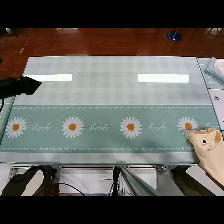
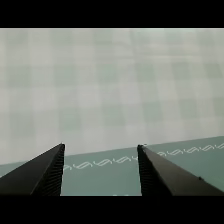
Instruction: Fold the shirts.
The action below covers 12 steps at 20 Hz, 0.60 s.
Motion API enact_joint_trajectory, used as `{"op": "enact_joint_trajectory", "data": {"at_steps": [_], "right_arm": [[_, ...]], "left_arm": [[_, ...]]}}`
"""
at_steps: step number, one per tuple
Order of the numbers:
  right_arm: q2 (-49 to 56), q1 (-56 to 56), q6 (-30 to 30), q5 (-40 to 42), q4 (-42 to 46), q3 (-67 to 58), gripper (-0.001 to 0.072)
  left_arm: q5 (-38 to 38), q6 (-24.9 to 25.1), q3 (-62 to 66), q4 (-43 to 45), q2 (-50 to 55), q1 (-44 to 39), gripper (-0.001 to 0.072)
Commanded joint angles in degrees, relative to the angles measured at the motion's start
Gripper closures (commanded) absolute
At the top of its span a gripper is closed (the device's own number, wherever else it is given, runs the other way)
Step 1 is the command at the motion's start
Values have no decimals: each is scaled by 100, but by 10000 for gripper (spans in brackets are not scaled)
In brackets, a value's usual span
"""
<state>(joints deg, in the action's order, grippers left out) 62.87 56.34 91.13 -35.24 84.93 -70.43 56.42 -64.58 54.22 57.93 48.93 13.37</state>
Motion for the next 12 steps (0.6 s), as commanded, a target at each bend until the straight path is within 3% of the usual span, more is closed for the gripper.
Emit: {"op": "enact_joint_trajectory", "data": {"at_steps": [1,2,4,5,7,10,12], "right_arm": [[975,-2363,-918,-697,-1786,-2118,349],[1307,-3067,-933,-1740,-1484,-2411,349],[1779,-4109,-881,-3399,-752,-2494,349],[2013,-4513,-813,-4103,-345,-2494,349],[2415,-5125,-837,-5014,31,-2490,349],[2758,-5764,-890,-5163,48,-2439,312],[2804,-6028,-852,-4798,50,-2208,293]], "left_arm": [[-402,42,671,175,1073,-597,166],[-422,0,951,463,1519,-896,258],[-197,-680,1613,1270,2457,-1473,255],[170,-940,1996,1513,2918,-1744,222],[1093,-1202,2765,1847,3799,-2328,43],[2072,-1486,3497,2579,4544,-3038,13],[2020,-1899,3663,3121,4610,-3333,13]]}}
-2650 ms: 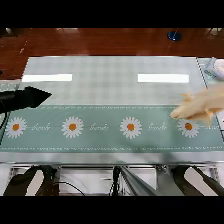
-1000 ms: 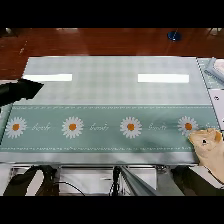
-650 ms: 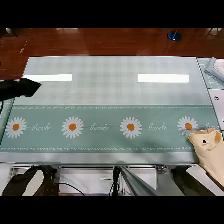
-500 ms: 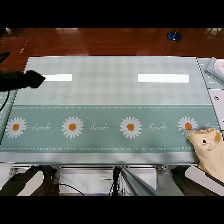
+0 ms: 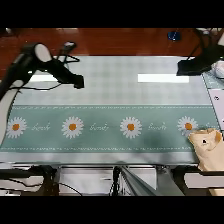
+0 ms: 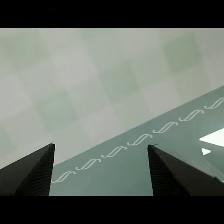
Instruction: Fold the shirts.
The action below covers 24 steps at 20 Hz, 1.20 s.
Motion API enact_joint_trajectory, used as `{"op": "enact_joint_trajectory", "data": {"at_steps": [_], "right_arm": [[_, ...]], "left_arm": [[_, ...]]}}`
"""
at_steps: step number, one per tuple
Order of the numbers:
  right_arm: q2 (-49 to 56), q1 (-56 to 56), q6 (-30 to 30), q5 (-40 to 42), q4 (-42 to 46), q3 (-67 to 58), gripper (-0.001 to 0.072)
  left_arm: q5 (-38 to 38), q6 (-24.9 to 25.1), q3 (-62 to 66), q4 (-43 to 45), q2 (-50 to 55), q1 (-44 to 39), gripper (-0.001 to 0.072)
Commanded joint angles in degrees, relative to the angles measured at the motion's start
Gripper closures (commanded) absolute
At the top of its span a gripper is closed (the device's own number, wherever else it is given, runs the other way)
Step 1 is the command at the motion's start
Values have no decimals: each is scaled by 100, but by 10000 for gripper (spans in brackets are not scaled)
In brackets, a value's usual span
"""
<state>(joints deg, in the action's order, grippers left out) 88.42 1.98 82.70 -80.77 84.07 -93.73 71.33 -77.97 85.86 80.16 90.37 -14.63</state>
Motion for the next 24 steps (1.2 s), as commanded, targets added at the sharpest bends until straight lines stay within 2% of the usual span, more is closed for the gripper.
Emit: {"op": "enact_joint_trajectory", "data": {"at_steps": [1,6,9,24], "right_arm": [[247,-675,15,-70,136,291,293],[243,-719,42,210,26,660,278],[243,-719,42,376,31,660,279],[243,-719,44,389,48,660,279]], "left_arm": [[400,-699,586,942,452,-592,13],[70,-876,809,931,479,-595,13],[70,-1440,807,964,573,-514,35],[70,-1445,807,966,573,-474,34]]}}
